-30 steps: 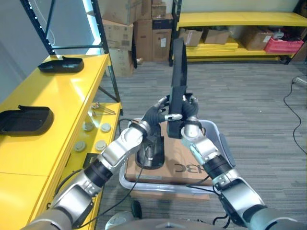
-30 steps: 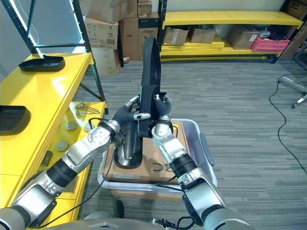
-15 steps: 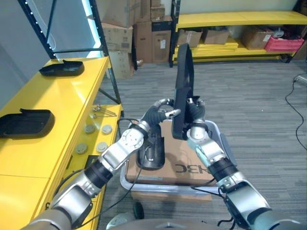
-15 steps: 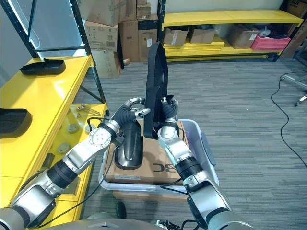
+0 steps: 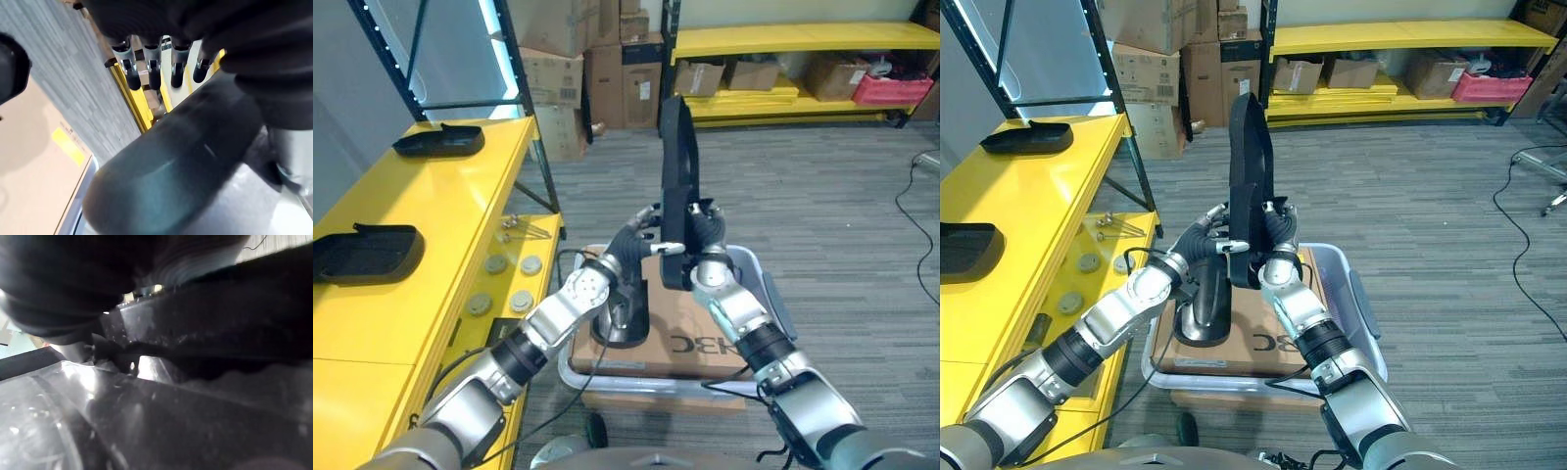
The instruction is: Move parts from the plastic box to the shelf.
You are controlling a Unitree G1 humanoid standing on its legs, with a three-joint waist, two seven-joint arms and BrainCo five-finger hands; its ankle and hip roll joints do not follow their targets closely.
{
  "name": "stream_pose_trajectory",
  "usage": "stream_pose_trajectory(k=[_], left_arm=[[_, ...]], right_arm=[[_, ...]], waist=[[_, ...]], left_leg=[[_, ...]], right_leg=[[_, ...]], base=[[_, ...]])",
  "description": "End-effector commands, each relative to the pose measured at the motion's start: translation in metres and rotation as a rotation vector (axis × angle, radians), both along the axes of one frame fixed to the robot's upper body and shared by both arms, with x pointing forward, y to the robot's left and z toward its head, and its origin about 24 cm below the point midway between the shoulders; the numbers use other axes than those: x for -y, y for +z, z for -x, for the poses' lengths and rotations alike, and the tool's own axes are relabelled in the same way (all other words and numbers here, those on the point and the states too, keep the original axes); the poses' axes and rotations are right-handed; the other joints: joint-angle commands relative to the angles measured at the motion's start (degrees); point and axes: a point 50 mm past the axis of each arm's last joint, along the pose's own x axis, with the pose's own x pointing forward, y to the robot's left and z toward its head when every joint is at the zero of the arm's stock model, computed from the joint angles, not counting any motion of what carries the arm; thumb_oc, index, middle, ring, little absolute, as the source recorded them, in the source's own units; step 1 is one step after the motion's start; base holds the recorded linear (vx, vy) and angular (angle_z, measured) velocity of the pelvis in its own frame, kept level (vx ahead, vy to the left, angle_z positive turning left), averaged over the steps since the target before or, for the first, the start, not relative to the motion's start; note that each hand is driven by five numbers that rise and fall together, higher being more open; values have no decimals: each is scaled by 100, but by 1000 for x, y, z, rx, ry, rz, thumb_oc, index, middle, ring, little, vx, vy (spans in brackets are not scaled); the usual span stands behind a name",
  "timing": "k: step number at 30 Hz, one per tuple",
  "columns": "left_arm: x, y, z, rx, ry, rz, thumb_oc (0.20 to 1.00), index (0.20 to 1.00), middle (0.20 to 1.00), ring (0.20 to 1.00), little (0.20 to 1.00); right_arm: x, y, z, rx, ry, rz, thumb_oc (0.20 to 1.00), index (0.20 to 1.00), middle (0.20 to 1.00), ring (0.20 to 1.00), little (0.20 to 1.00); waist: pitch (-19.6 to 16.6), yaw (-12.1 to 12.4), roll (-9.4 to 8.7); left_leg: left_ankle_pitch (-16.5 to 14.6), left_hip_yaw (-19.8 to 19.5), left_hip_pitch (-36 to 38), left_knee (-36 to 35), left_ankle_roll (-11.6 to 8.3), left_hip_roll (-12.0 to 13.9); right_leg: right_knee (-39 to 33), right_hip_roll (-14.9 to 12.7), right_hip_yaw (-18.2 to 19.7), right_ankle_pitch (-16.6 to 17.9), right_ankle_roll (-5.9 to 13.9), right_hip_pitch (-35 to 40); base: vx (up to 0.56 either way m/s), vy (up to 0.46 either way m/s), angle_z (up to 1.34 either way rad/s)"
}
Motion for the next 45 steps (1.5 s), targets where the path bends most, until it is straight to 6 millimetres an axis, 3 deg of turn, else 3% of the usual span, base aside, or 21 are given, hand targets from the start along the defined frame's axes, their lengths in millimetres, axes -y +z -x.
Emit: stream_pose_trajectory(k=[1,14,21,22,33,34,35,36,37,38,40,45], left_arm=[[31,28,0,83,-54,119,1000,1000,1000,1000,1000],[11,35,-14,148,85,118,1000,1000,1000,1000,1000],[-11,45,-23,341,142,-81,1000,1000,1000,1000,1000],[-14,46,-24,385,142,-136,200,200,200,200,200],[-9,35,-20,269,57,-124,200,200,200,200,200],[-4,30,-18,199,27,-94,460,460,460,460,460],[0,25,-16,145,6,-72,548,548,548,548,548],[3,21,-15,94,-11,-48,702,702,702,702,702],[3,21,-15,93,-11,-47,702,702,702,702,702],[19,7,-5,-112,-72,80,1000,1000,1000,1000,1000],[28,2,0,-204,-71,163,1000,1000,1000,1000,1000],[31,-2,-3,-232,-6,221,1000,1000,1000,1000,1000]], right_arm=[[-27,56,-15,224,65,11,200,200,200,200,200],[-3,57,-16,223,-4,88,200,200,200,200,200],[18,51,-12,220,-60,95,200,200,200,200,200],[19,53,-11,232,-57,93,200,200,200,200,200],[16,55,-9,247,-54,54,200,200,200,200,200],[15,56,-10,250,-48,51,200,200,200,200,200],[13,56,-10,250,-43,52,200,200,200,200,200],[12,56,-11,251,-39,54,200,200,200,200,200],[12,56,-11,251,-39,54,200,200,200,200,200],[7,58,-13,248,-23,55,200,200,200,200,200],[3,58,-14,245,-17,53,200,200,200,200,200],[2,58,-17,240,-15,56,200,200,200,200,200]], waist=[[103,107,-140],[126,107,-194],[130,109,-222],[135,102,-219],[143,69,-197],[148,62,-192],[149,53,-190],[150,47,-188],[151,48,-188],[146,14,-174],[144,-16,-157],[156,-40,-149]], left_leg=[[-1095,104,866,-10,-85,135],[-1104,85,882,-10,-84,135],[-1107,81,874,-10,-79,134],[-1107,82,864,-10,-81,135],[-1121,113,864,-10,-74,128],[-1119,122,864,-10,-74,127],[-1119,129,865,-10,-74,126],[-1120,132,866,-10,-74,126],[-1120,133,866,-10,-74,126],[-1112,154,872,-10,-80,127],[-1111,172,880,-10,-81,131],[-1112,197,900,-10,-75,133]], right_leg=[[-33,-93,-31,101,159,-318],[-33,-78,-4,93,161,-304],[-33,-67,4,83,171,-309],[-33,-63,15,83,175,-322],[-33,-64,37,84,183,-337],[-33,-63,40,90,185,-341],[-33,-65,44,92,186,-343],[-33,-65,49,93,187,-344],[-33,-64,49,93,187,-344],[-33,-65,78,104,189,-352],[-33,-64,97,107,189,-355],[-33,-62,115,107,180,-346]], base=[[0,0,0],[0,0,0],[0,0,0],[0,0,0],[-1,0,-1],[-7,1,-8],[-7,2,-8],[-2,2,-6],[1,7,-4],[0,0,0],[0,0,0],[0,0,0]])
